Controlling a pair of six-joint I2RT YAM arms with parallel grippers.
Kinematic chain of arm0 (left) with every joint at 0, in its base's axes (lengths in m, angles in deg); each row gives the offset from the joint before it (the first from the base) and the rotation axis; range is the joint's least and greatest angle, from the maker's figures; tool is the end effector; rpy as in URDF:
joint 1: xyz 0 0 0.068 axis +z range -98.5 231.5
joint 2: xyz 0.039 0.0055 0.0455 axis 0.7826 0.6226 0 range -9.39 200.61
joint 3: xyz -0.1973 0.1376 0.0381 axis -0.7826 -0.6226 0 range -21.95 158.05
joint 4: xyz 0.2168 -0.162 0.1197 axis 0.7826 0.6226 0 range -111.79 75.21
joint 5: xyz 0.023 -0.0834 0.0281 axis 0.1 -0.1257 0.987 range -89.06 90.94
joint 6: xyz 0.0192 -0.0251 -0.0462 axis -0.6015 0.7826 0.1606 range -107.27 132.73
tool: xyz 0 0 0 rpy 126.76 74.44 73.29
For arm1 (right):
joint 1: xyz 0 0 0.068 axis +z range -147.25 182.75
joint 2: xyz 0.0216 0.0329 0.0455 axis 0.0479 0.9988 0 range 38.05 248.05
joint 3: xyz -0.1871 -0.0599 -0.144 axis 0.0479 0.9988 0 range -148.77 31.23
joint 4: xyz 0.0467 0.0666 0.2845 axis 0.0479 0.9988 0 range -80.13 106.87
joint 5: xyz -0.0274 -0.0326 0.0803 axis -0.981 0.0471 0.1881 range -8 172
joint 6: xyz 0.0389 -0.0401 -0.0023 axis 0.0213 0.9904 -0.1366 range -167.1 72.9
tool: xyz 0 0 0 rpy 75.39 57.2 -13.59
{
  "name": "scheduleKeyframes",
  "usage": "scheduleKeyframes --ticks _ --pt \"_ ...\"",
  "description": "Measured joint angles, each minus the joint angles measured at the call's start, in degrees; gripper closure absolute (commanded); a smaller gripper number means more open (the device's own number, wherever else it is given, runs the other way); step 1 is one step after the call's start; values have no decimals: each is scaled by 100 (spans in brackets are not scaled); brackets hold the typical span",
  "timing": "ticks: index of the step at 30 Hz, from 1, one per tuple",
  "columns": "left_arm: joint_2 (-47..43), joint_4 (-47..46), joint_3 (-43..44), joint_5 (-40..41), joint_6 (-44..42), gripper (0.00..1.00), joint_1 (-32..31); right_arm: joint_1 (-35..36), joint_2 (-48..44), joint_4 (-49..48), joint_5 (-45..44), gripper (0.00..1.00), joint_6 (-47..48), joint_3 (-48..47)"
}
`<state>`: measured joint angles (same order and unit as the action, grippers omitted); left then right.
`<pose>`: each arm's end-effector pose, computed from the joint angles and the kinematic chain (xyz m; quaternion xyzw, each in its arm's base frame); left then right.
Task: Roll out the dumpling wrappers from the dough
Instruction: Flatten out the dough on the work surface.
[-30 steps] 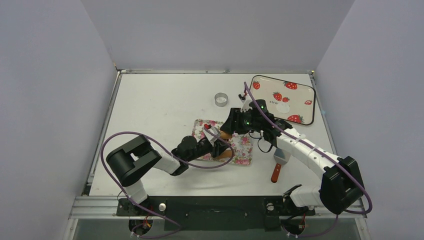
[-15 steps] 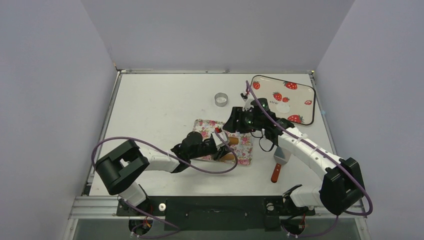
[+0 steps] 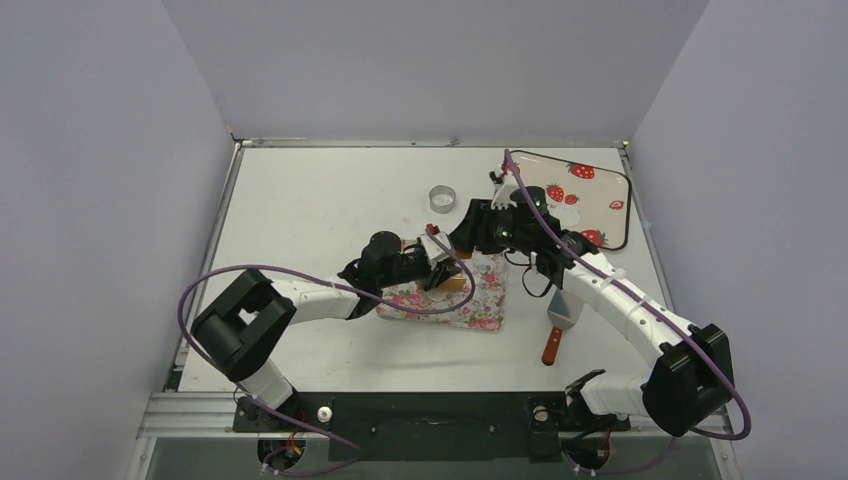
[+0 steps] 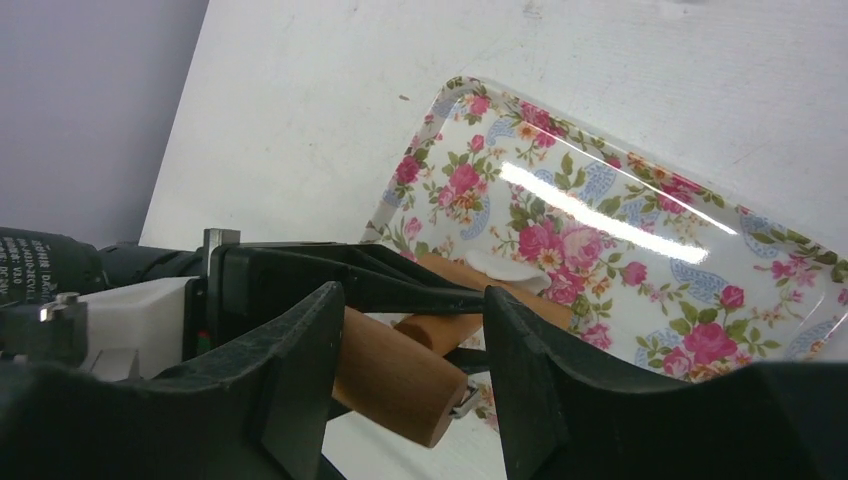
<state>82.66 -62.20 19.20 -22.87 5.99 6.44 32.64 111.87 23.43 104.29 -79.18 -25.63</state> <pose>0.2433 -0.2657 0.1464 0.4472 0.6191 -0.3552 0.5390 0.2841 0.1802 0.2575 -0.0797 0.8536 0.3944 0.3309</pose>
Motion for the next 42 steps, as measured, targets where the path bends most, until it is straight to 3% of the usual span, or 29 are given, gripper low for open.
scheduleKeyframes --ticks 6,42 --pt "385 -7 81 -96 -92 100 92 -144 -13 94 -2 50 11 0" --pt "715 -26 485 -107 -944 100 195 -367 -127 286 4 50 98 52"
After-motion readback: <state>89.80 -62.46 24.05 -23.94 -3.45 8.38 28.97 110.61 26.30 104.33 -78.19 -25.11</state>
